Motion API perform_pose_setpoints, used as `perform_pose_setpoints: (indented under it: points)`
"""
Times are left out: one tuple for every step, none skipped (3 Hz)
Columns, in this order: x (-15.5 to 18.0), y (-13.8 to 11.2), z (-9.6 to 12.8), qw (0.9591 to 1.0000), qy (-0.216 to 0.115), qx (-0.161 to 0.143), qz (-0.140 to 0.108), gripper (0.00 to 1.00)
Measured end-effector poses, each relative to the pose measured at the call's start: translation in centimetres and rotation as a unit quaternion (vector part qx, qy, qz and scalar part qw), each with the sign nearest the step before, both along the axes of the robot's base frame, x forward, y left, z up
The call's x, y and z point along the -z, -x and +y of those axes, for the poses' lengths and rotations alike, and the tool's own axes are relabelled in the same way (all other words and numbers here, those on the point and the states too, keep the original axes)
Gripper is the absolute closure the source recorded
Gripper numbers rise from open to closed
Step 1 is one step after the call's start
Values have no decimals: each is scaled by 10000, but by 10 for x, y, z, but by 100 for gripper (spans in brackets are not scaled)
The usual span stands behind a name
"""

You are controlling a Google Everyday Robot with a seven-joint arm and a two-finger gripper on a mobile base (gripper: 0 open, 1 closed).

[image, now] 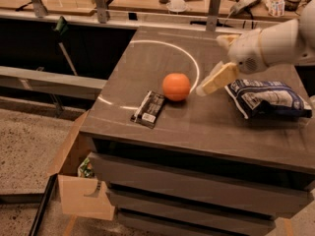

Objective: Move orange near rxbar chocolate

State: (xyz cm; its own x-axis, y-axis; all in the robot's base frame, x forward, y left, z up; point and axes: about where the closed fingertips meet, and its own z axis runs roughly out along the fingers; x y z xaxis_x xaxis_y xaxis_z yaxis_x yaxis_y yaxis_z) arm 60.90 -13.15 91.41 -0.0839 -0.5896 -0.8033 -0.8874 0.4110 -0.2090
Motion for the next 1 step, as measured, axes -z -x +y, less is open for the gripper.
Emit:
perform_pose_setpoints:
  points:
    - [-40,-10,-39,9962,406,596,-486,0]
